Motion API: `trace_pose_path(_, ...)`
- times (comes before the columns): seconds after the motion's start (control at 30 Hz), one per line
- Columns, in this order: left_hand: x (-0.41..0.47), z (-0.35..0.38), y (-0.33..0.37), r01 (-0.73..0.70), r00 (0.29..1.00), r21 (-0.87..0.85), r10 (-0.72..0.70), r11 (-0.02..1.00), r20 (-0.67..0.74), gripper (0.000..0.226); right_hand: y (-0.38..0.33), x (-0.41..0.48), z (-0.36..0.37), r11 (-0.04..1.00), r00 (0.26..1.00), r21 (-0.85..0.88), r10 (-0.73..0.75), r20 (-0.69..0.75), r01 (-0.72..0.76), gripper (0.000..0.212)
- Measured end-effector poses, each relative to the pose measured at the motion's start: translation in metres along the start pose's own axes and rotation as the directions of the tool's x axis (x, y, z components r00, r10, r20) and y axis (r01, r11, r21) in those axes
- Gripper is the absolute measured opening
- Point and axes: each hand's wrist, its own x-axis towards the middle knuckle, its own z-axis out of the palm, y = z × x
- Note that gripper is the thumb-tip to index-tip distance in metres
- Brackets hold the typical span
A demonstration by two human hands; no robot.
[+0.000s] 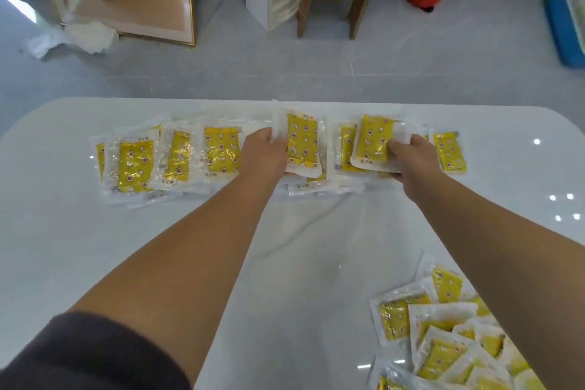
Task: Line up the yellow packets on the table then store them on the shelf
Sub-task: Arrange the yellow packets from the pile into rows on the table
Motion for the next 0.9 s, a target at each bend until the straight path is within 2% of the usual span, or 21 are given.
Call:
trace_pose_path(0.03,0.000,0.012,0.002,0.003,1.000,0.052,-0.003,0.999,0.001,0.020,0.004,0.008,-0.003,0.995,0.999,-0.092,-0.040,-0.025,0.038,0.004)
trace_pose_path(0.13,-0.003,0.038,0.008,0.037,0.997,0.263,-0.018,0.964,-0.073,0.008,0.016,0.028,-0.013,0.884,0.986,-0.452,-0.158,-0.053,0.118,0.026)
trace_pose_path(0.17,-0.005,0.041,0.008,0.056,0.993,0.327,-0.019,0.943,-0.115,0.013,0.018,0.029,-0.017,0.838,0.980,-0.528,-0.193,-0.050,0.138,0.032)
trace_pose_path(0.23,-0.015,0.040,0.005,0.079,0.976,0.482,0.032,0.873,-0.217,0.039,0.024,0.028,-0.027,0.773,0.963,-0.605,-0.266,-0.037,0.190,0.046)
trace_pose_path(0.3,-0.035,0.037,-0.002,-0.009,0.951,0.569,0.183,0.822,-0.249,0.044,0.036,0.018,-0.044,0.718,0.945,-0.648,-0.328,0.007,0.254,0.046)
trace_pose_path(0.37,-0.067,0.043,-0.013,-0.153,0.955,0.570,0.268,0.808,-0.125,0.032,0.057,0.002,-0.070,0.653,0.929,-0.678,-0.349,0.126,0.337,0.037)
trace_pose_path(0.47,-0.121,0.069,-0.039,-0.273,0.962,0.579,0.216,0.768,0.167,0.015,0.095,-0.021,-0.117,0.540,0.896,-0.718,-0.321,0.306,0.439,0.031)
trace_pose_path(0.53,-0.156,0.096,-0.057,-0.301,0.934,0.616,0.094,0.728,0.345,0.021,0.121,-0.026,-0.150,0.463,0.895,-0.766,-0.251,0.369,0.446,0.032)
trace_pose_path(0.6,-0.187,0.127,-0.072,-0.313,0.889,0.646,-0.024,0.696,0.457,0.040,0.142,-0.026,-0.179,0.425,0.907,-0.804,-0.126,0.402,0.415,0.039)
trace_pose_path(0.67,-0.208,0.159,-0.084,-0.340,0.874,0.702,-0.064,0.625,0.481,0.059,0.156,-0.019,-0.199,0.418,0.901,-0.810,-0.049,0.431,0.411,0.047)
trace_pose_path(0.73,-0.221,0.189,-0.092,-0.362,0.896,0.768,-0.031,0.528,0.444,0.069,0.165,-0.009,-0.207,0.438,0.876,-0.774,-0.071,0.477,0.457,0.051)
trace_pose_path(0.83,-0.227,0.214,-0.099,-0.294,0.935,0.843,-0.049,0.451,0.352,0.063,0.168,0.002,-0.206,0.496,0.829,-0.706,-0.054,0.557,0.506,0.045)
trace_pose_path(0.9,-0.229,0.218,-0.103,-0.271,0.940,0.861,-0.072,0.431,0.333,0.054,0.170,0.004,-0.202,0.435,0.790,-0.706,-0.021,0.613,0.559,0.029)
